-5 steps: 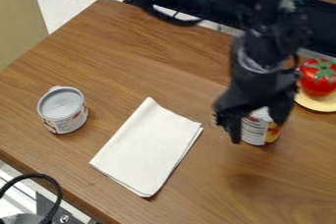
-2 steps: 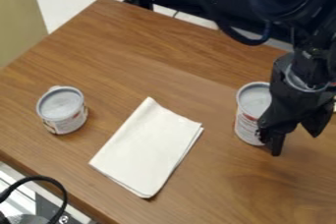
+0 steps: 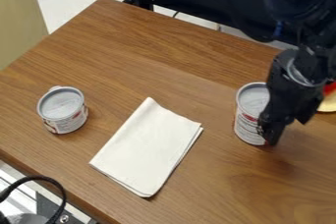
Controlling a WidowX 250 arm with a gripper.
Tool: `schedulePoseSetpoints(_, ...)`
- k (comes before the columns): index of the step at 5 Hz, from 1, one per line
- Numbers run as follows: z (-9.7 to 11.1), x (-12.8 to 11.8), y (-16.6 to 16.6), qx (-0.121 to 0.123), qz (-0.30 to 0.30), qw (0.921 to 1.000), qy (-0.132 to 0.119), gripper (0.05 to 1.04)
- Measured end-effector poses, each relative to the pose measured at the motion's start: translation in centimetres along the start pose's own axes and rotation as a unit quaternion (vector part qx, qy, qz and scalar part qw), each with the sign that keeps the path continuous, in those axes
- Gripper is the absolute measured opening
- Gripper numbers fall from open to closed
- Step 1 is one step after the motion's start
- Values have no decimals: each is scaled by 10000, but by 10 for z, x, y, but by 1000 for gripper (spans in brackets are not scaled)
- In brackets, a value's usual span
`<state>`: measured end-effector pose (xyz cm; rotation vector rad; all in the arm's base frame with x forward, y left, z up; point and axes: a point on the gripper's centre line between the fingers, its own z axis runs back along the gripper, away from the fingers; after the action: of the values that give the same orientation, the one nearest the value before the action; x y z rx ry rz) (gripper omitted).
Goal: Move the can in the middle of the table
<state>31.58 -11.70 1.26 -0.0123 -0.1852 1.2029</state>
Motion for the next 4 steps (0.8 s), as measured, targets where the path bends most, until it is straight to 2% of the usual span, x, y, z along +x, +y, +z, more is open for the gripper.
schedulePoseSetpoints(1, -4, 20, 4, 201, 284, 9993, -163, 996)
schedulePoseSetpoints(4, -13, 79, 12, 335, 1106, 9926, -363, 996)
